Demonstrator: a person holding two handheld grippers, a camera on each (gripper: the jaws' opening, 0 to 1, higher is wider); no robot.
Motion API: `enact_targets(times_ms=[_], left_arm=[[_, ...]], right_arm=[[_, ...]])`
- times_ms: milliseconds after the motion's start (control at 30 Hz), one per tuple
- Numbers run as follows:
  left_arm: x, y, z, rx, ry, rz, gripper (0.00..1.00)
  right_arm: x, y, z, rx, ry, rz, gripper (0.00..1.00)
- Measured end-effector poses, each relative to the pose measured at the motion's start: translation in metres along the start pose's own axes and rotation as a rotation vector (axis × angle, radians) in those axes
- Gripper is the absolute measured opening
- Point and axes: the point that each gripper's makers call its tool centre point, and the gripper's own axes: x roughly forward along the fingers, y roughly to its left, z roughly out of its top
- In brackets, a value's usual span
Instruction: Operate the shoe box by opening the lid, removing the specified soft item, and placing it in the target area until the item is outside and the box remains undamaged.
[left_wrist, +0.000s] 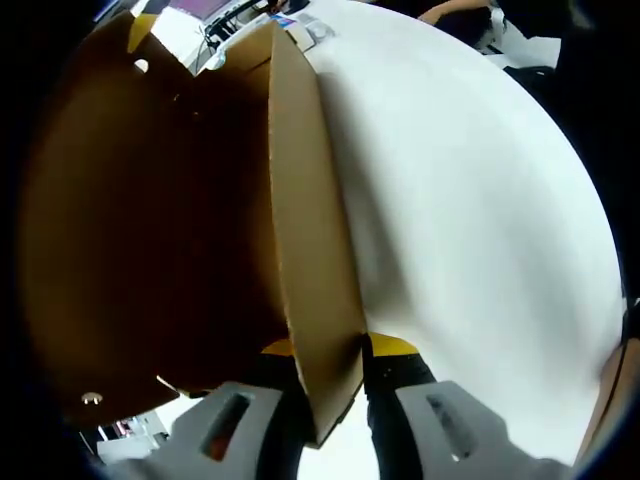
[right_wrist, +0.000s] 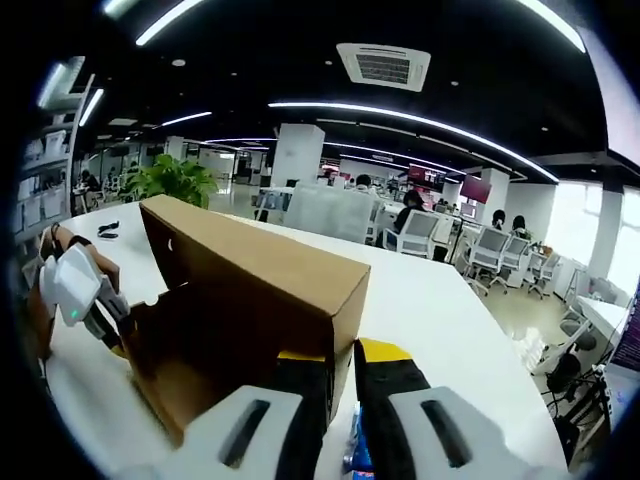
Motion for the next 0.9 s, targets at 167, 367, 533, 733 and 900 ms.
enact_targets(times_ms=[167, 367, 533, 733, 900], left_arm=[[0.0, -0.001, 0.001, 0.0, 0.002, 0.0, 0.19], [0.0, -0.001, 0.001, -0.001, 0.002, 0.0, 0.19], [0.0, -0.001, 0.001, -0.002, 0.005, 0.001, 0.19], [0.0, -0.001, 0.001, -0.003, 0.006, 0.002, 0.19], [0.0, -0.001, 0.001, -0.004, 0.006, 0.002, 0.19]], right_arm=[[-0.003, 0.003, -0.004, 0.001, -0.002, 0.002, 0.07], [-0.007, 0.007, -0.008, -0.019, -0.007, -0.002, 0.07], [-0.008, 0.01, -0.012, -0.019, -0.006, 0.006, 0.07], [-0.009, 0.011, -0.014, -0.021, -0.015, 0.005, 0.07], [-0.011, 0.013, -0.015, -0.013, -0.021, 0.008, 0.07]])
